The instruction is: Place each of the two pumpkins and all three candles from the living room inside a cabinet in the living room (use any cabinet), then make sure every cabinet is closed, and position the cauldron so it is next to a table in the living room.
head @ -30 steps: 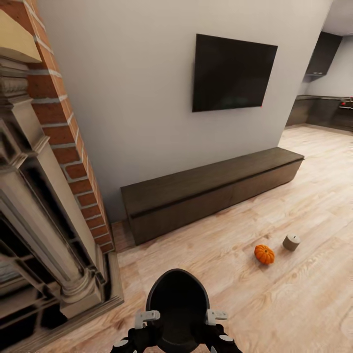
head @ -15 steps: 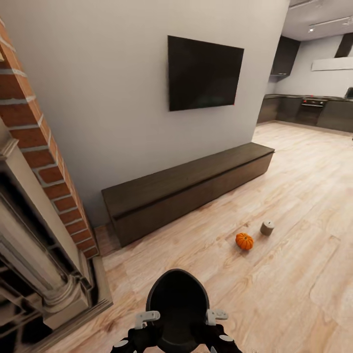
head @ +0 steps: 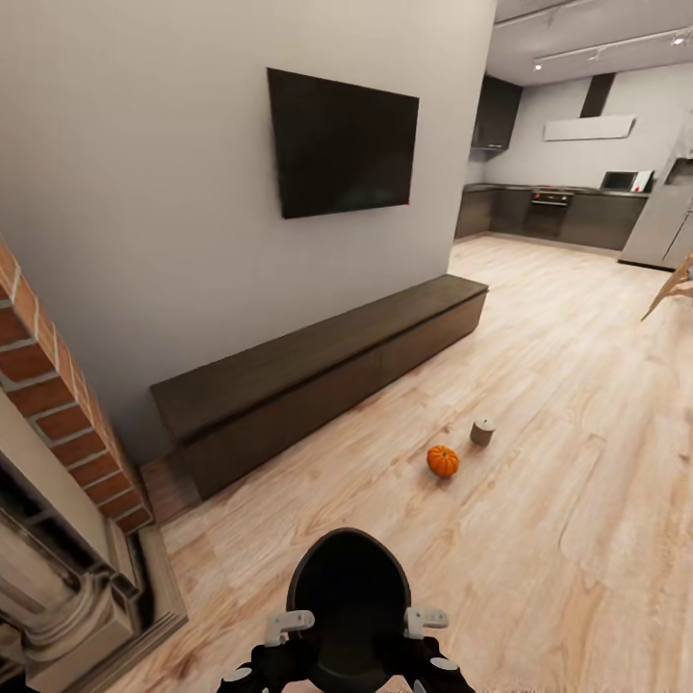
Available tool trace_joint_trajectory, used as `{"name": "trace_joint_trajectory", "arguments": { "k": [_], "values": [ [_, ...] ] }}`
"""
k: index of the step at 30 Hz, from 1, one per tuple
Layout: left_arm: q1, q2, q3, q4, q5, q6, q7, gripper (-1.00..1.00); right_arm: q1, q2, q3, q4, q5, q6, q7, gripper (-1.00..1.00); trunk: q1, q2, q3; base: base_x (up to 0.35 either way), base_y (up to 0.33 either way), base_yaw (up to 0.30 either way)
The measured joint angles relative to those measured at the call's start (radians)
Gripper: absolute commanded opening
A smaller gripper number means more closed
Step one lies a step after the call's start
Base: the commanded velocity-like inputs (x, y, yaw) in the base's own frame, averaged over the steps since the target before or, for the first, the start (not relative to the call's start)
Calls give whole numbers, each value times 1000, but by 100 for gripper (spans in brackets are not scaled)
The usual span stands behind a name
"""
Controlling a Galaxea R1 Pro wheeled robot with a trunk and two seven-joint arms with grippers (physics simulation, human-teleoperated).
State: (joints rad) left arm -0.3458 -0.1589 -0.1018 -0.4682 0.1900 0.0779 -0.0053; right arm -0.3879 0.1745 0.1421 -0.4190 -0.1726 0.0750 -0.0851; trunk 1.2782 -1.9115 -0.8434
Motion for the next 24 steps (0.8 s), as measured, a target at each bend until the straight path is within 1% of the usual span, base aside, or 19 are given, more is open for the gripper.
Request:
{"name": "trace_joint_trajectory", "arguments": {
  "k": [10, 17, 24],
  "values": [
    [1, -1, 1, 0, 0, -3, 0, -100, 0, 0, 0, 0, 2, 0, 1, -100, 0, 0, 0, -6, 3, -281],
    [1, -1, 1, 0, 0, -2, 0, -100, 0, 0, 0, 0, 1, 0, 1, -100, 0, 0, 0, -58, 81, -281],
    [1, 0, 1, 0, 0, -2, 0, -100, 0, 0, 0, 0, 2, 0, 1, -100, 0, 0, 0, -4, 17, -281]
  ]
}}
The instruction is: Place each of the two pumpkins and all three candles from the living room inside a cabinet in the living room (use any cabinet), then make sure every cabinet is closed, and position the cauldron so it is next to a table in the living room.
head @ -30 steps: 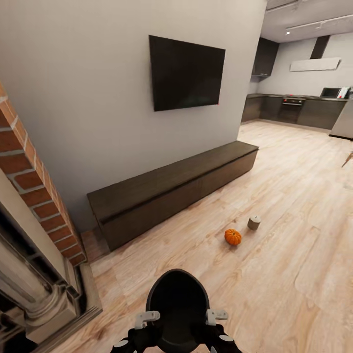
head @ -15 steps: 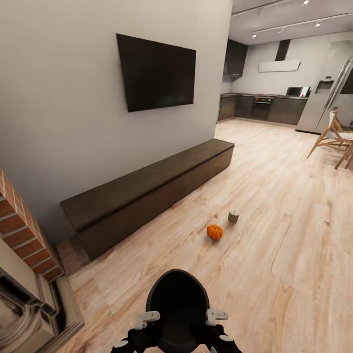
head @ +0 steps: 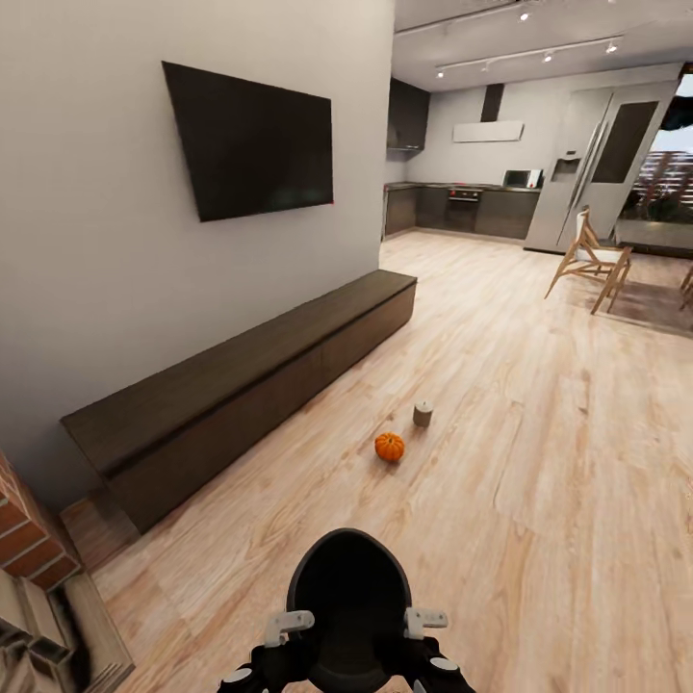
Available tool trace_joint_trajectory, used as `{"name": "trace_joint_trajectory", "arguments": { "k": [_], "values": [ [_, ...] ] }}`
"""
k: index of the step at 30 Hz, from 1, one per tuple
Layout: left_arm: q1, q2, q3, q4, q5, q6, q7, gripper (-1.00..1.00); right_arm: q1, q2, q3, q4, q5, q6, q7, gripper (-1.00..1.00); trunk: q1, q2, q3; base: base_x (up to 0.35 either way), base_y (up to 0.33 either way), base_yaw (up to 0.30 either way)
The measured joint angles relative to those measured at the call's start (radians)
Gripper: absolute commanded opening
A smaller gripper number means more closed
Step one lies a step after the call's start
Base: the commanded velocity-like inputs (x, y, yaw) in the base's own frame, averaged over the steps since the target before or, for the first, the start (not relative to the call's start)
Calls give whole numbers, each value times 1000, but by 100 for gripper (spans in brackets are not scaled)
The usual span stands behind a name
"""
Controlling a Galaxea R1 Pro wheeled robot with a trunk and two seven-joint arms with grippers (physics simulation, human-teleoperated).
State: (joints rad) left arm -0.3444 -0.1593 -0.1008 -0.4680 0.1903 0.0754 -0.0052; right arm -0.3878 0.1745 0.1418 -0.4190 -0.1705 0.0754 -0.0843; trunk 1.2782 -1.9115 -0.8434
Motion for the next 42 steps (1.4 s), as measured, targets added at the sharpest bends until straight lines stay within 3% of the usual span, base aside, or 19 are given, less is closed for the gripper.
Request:
{"name": "trace_joint_trajectory", "arguments": {
  "k": [42],
  "values": [
    [1, -1, 1, 2, 1, -8, 1, -100, 0, 0, -1, 0, 6, -1, 1, -100, 0, 0, 0, 0, 0, -281]
  ]
}}
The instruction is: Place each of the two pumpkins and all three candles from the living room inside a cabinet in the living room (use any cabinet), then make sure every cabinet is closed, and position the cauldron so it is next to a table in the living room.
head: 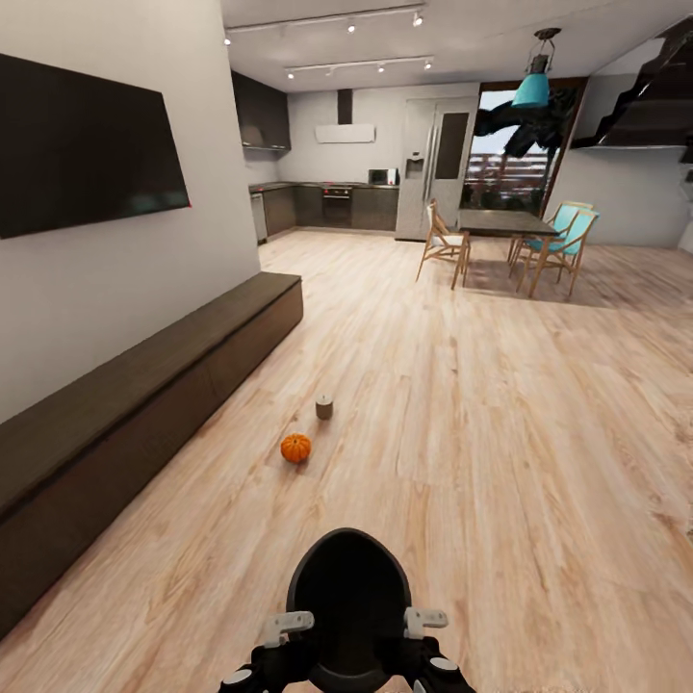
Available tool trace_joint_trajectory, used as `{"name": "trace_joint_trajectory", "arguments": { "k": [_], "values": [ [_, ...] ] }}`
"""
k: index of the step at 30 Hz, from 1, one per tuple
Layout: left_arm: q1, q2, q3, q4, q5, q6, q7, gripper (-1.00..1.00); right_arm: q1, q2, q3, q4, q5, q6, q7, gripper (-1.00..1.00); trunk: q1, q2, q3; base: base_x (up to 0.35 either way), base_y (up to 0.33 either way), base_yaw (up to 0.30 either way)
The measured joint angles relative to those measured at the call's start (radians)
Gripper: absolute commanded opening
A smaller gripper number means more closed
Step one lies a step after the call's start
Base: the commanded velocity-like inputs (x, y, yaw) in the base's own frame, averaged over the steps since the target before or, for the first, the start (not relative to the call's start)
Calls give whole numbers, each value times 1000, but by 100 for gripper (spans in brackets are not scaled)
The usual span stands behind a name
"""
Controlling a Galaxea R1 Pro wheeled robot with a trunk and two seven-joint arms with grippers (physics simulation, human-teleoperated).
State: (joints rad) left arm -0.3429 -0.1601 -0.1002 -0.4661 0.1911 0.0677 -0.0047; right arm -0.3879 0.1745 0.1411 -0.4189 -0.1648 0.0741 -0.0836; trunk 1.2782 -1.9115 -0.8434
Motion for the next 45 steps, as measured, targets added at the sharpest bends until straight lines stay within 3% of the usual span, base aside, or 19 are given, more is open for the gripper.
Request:
{"name": "trace_joint_trajectory", "arguments": {
  "k": [45],
  "values": [
    [0, 0, -1, 0, 0, 1, 1, -100, 0, 0, -1, 2, 0, -2, 1, -100, 0, 0, 0, 20, 0, -281]
  ]
}}
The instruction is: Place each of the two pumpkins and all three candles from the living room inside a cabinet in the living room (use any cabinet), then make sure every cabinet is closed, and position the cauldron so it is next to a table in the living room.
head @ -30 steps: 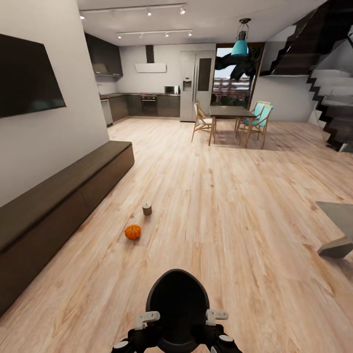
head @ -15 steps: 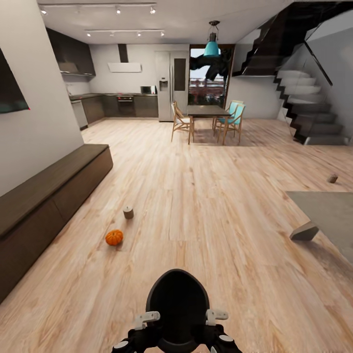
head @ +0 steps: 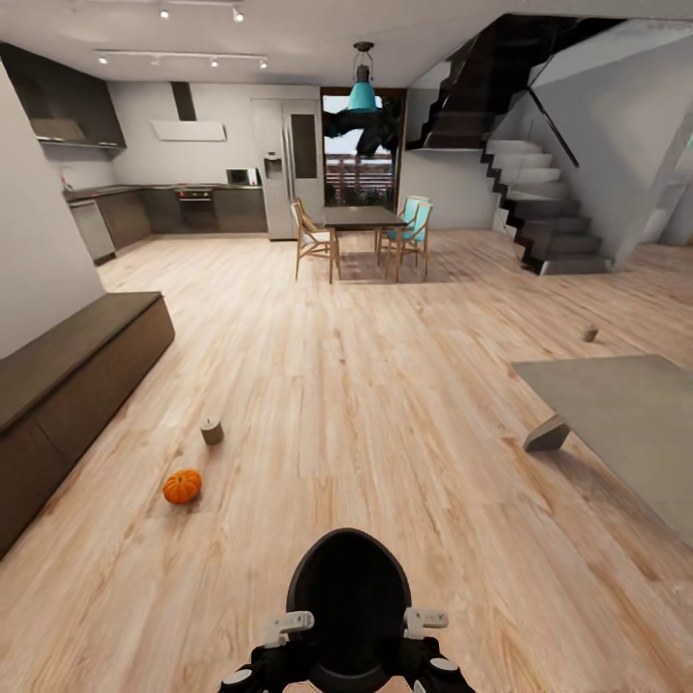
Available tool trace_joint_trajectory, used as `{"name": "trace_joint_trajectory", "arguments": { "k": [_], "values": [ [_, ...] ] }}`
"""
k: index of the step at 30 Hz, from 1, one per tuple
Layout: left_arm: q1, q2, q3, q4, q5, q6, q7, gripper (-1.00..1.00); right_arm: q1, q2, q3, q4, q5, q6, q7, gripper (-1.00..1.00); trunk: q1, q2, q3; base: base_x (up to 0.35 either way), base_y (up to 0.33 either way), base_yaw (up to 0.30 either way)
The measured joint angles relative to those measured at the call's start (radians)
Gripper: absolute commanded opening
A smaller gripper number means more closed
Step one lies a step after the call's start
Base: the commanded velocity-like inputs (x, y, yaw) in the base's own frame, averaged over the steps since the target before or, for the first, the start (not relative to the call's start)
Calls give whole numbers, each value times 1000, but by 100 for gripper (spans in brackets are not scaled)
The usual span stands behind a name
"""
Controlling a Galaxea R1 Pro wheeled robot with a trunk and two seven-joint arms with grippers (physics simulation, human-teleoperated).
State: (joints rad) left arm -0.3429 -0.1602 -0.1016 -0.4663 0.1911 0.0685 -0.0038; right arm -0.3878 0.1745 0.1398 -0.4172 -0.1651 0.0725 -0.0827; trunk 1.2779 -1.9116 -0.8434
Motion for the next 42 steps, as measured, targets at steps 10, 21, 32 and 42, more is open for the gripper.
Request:
{"name": "trace_joint_trajectory", "arguments": {
  "k": [10, 21, 32, 42],
  "values": [
    [0, 0, 0, 0, 0, 0, 0, -100, 0, 0, 1, 0, 0, 0, 0, -100, 0, 0, 0, 254, 0, -127],
    [0, 0, 0, -1, 0, 0, 0, -100, 0, 0, 1, 0, 0, 0, 0, -100, 0, 0, 0, 313, 0, -2],
    [0, 0, -1, 0, 0, 0, 0, -100, 0, 0, 0, 0, 0, 0, 0, -100, 0, 0, 3, 234, 0, -193],
    [0, 0, -1, 0, 0, 0, 0, -100, 0, 0, 0, 0, 0, 0, 0, -100, 0, 0, 7, 6, 0, -273]
  ]
}}
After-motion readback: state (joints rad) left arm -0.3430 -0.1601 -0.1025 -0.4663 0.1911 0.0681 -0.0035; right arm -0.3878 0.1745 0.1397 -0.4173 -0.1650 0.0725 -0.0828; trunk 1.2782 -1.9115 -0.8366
